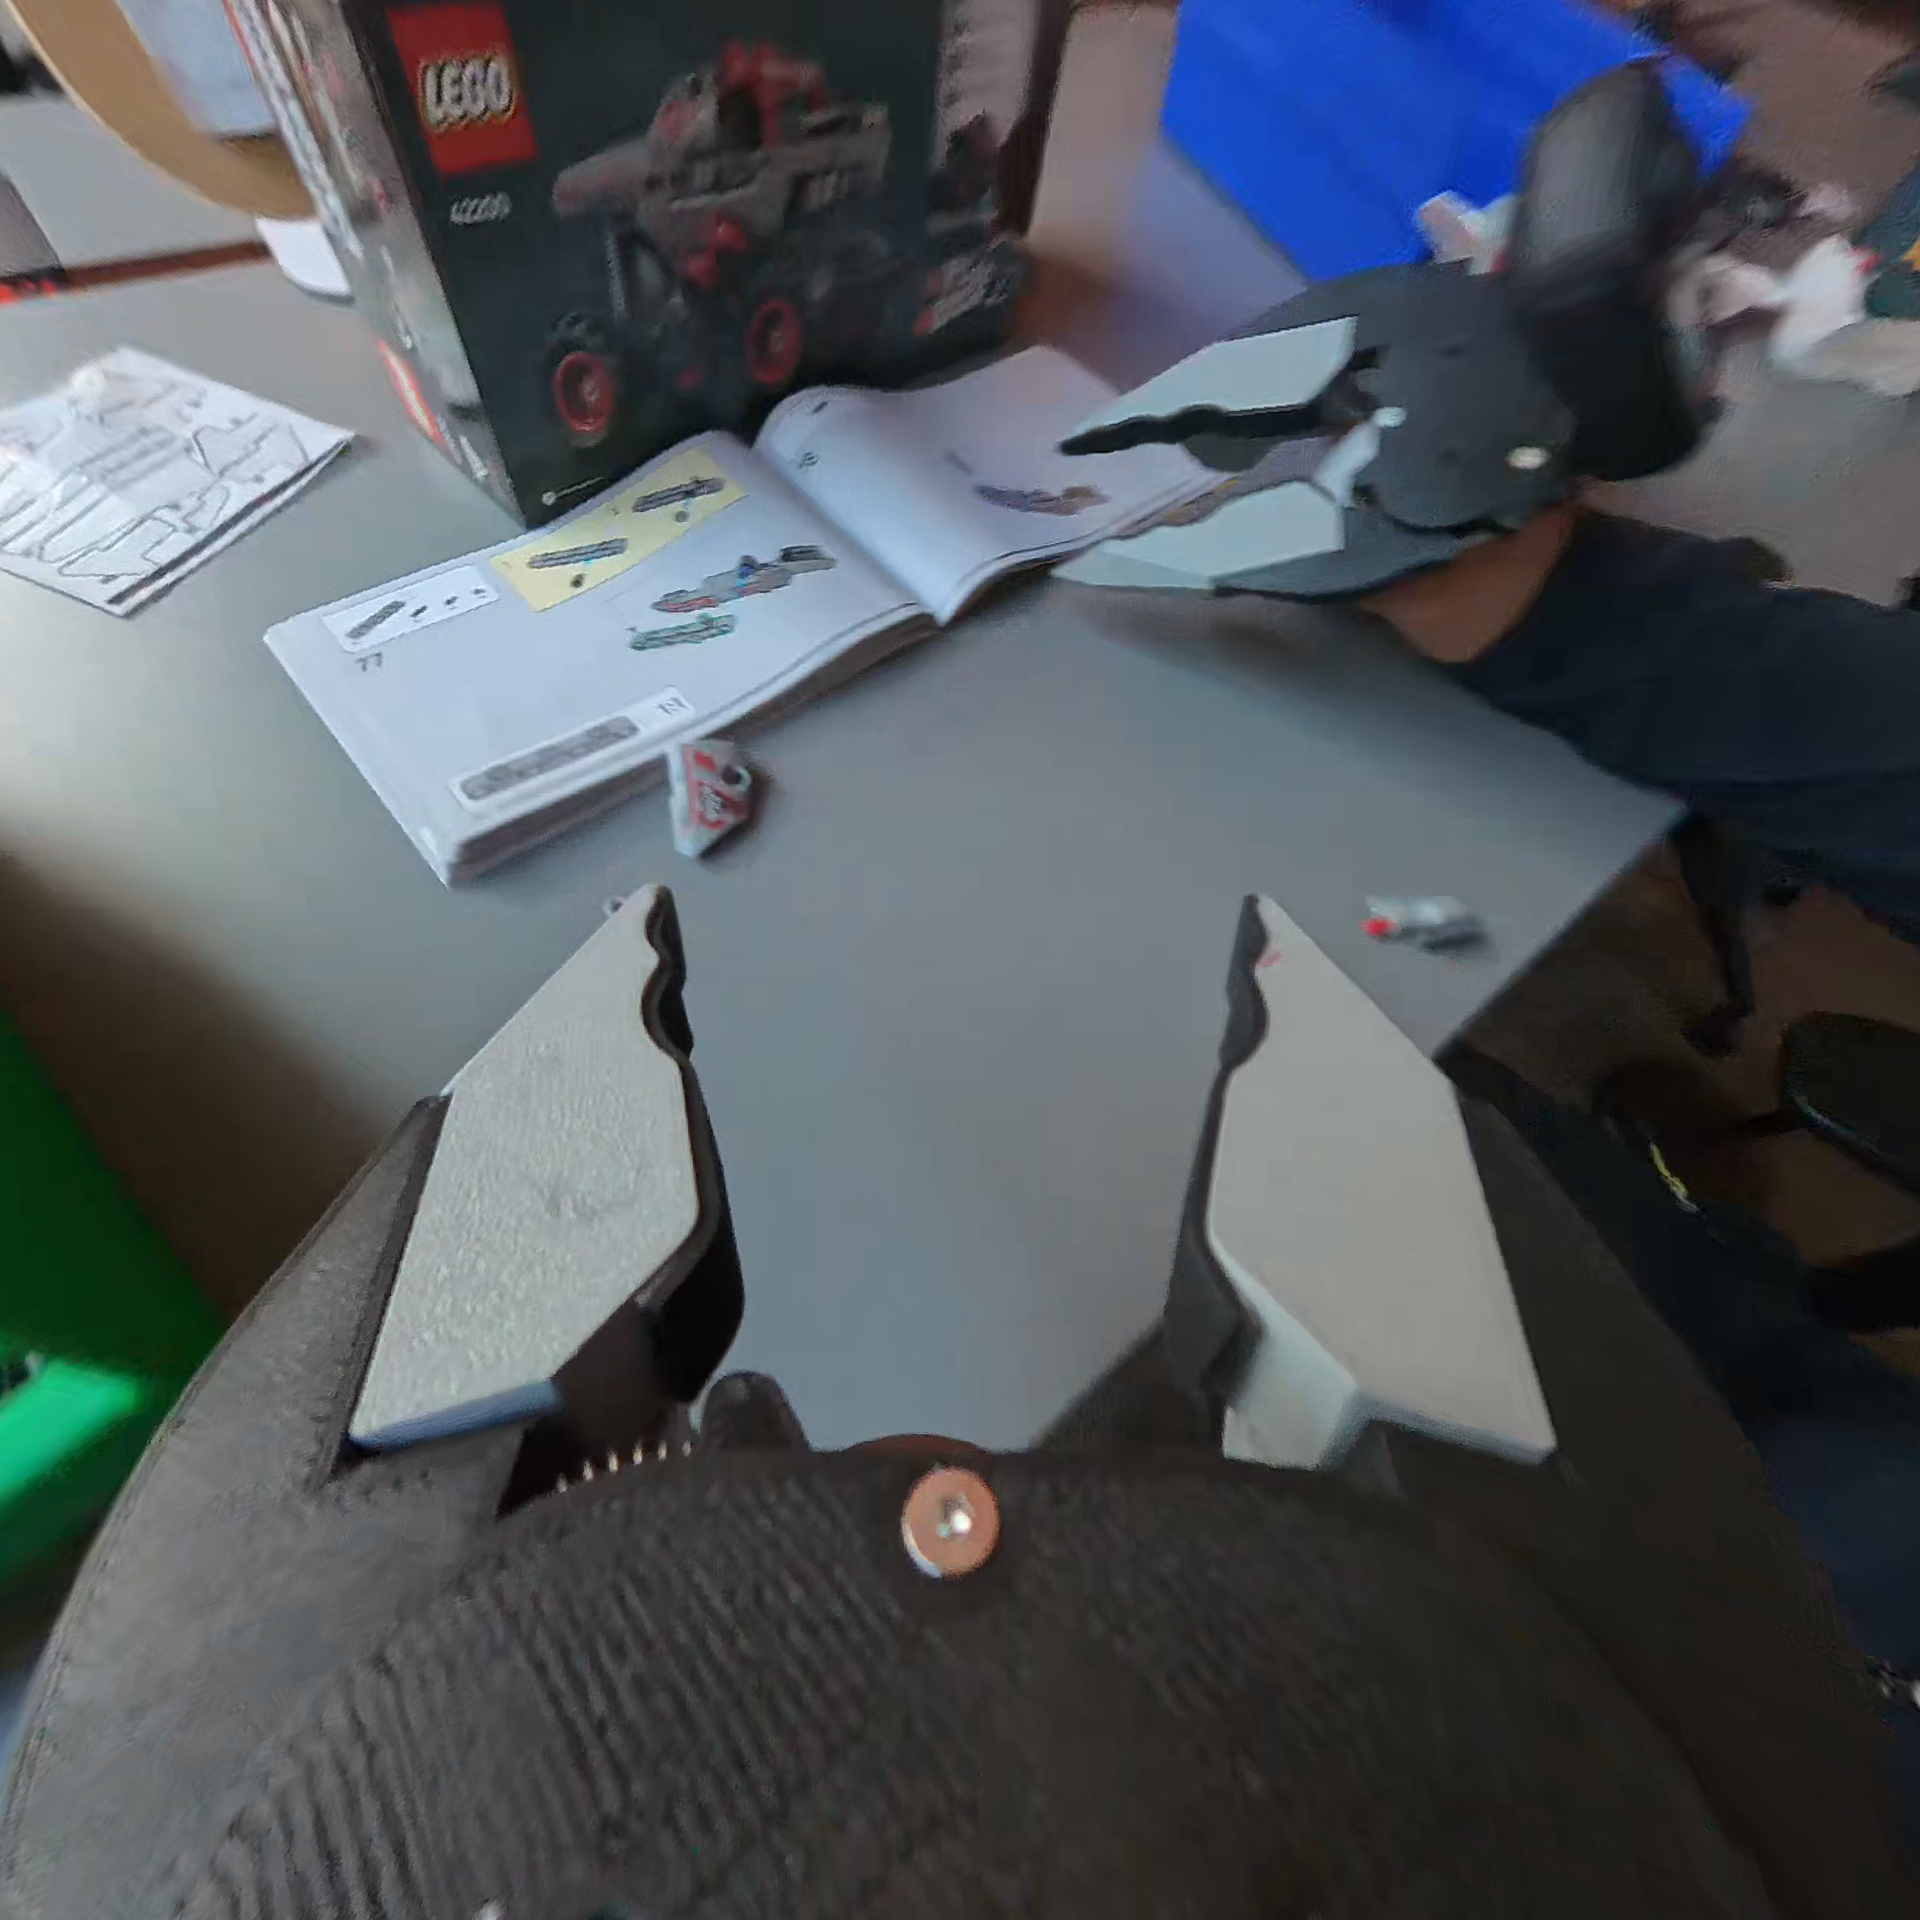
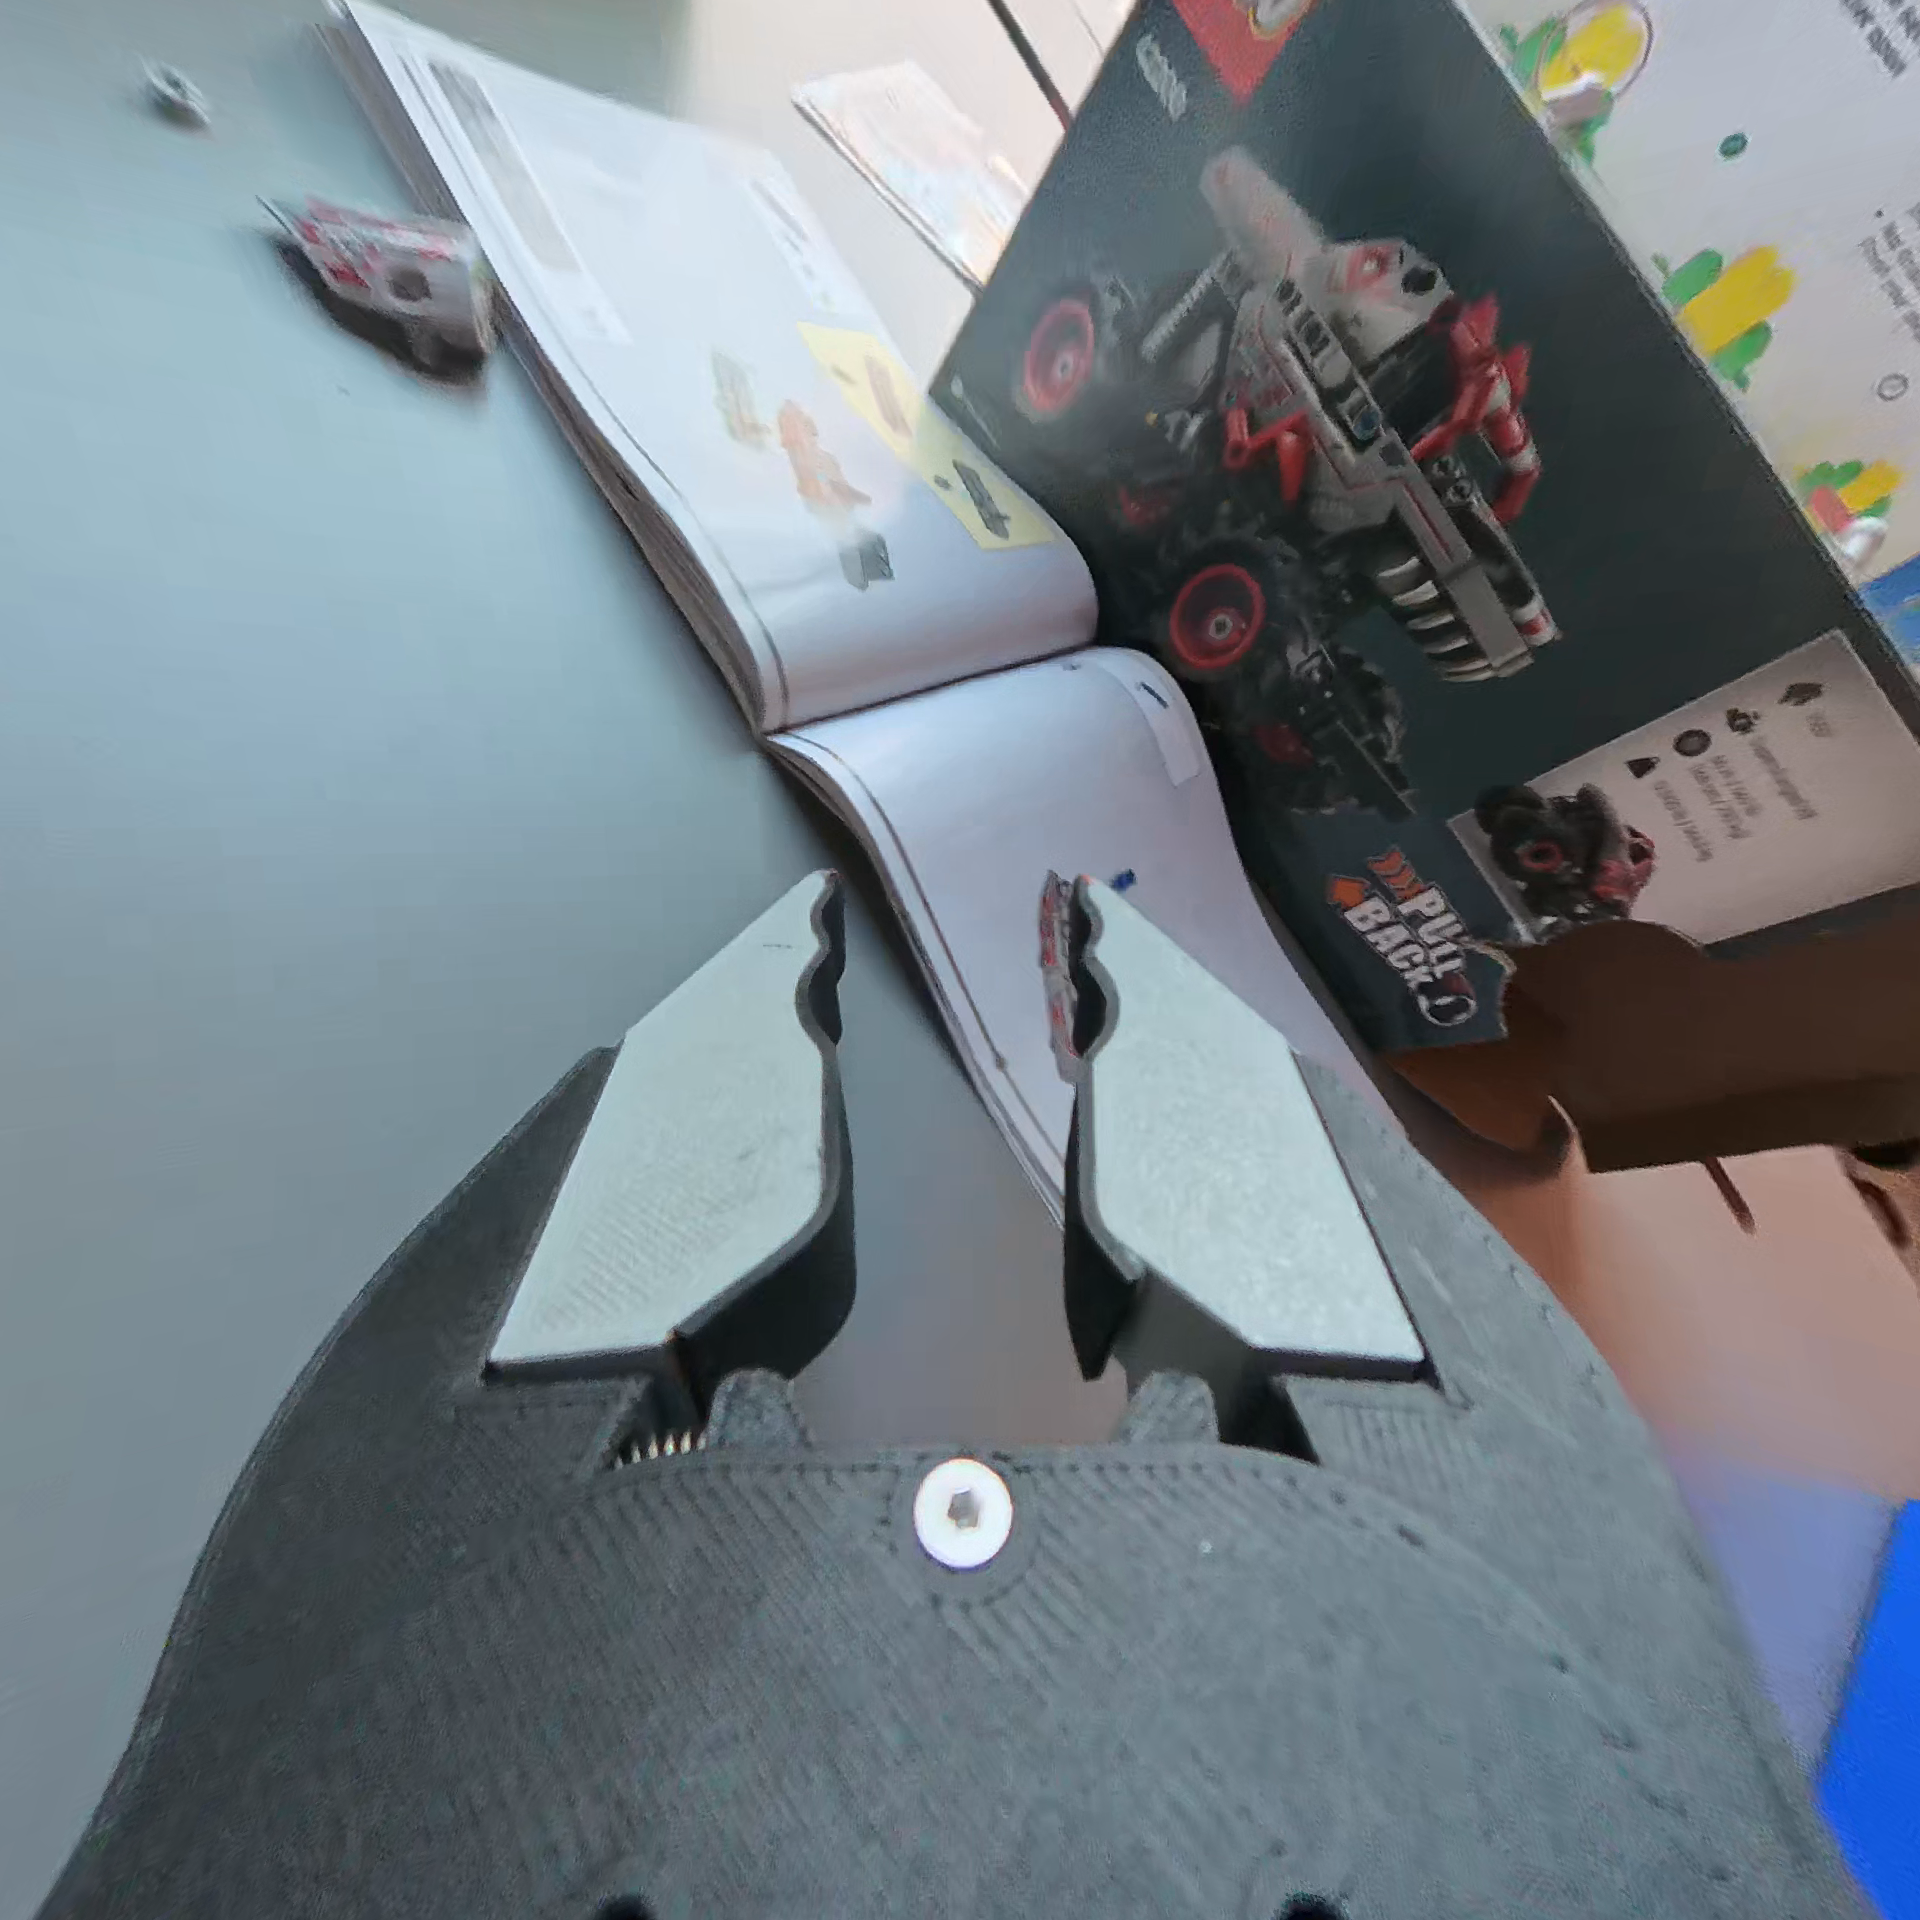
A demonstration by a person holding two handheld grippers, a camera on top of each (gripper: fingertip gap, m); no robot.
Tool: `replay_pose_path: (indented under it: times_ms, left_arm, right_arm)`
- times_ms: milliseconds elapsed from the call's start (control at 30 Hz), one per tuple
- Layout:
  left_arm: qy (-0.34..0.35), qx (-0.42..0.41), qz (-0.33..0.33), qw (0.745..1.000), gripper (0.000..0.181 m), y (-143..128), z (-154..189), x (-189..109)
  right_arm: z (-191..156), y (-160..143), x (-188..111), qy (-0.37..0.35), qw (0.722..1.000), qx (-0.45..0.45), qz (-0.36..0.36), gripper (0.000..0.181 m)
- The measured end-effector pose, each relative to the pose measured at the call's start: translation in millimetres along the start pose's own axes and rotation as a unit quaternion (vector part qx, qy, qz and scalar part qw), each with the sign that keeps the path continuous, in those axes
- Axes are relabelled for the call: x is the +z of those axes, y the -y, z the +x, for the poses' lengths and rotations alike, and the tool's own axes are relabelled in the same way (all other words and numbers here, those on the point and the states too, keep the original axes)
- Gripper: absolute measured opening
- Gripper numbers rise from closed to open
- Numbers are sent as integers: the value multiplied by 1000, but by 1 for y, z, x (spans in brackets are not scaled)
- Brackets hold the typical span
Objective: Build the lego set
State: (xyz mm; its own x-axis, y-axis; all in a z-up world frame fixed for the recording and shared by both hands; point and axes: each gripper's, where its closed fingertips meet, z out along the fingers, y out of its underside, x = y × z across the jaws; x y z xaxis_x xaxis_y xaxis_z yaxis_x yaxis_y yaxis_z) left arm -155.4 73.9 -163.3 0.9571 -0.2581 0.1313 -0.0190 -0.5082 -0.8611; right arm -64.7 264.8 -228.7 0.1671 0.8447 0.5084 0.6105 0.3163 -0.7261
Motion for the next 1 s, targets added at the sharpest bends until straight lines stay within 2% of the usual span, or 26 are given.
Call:
replay_pose_path:
  times_ms: [67,167,267,367,433,500,567,600,633,767,867,933,1000]
  left_arm:
    - [13,17,38,999,110,-22,19,-35]
    - [35,2,79,996,106,-56,25,-70]
    - [-7,-15,93,995,80,-95,45,-85]
    - [-29,-3,48,998,76,-133,69,-83]
    - [-79,-1,56,995,67,-148,105,-77]
    - [-171,13,86,981,59,-160,155,-80]
    - [-251,45,121,959,51,-178,195,-87]
    - [-240,55,133,960,39,-189,196,-84]
    - [-216,58,129,966,40,-200,189,-79]
    - [-157,42,4,987,43,-249,150,-63]
    - [-122,113,-40,985,46,-258,138,-51]
    - [-124,153,-41,980,41,-256,144,-45]
    - [-84,180,-50,979,35,-254,135,-39]
  right_arm:
    - [-8,6,-2,23,999,13,18,40]
    - [-11,1,4,46,998,31,-3,46]
    - [-2,13,-4,43,997,52,37,46]
    - [5,28,-19,39,993,59,99,52]
    - [0,36,-23,55,988,73,127,57]
    - [-15,41,-20,88,984,68,140,70]
    - [-27,38,-15,99,987,36,118,65]
    - [-34,38,-15,109,987,19,118,64]
    - [-40,39,-17,121,985,6,120,63]
    - [-55,39,-27,160,979,1,127,52]
    - [-56,43,-35,168,975,11,147,50]
    - [-54,44,-36,162,975,16,150,52]
    - [-51,43,-35,157,976,21,149,56]
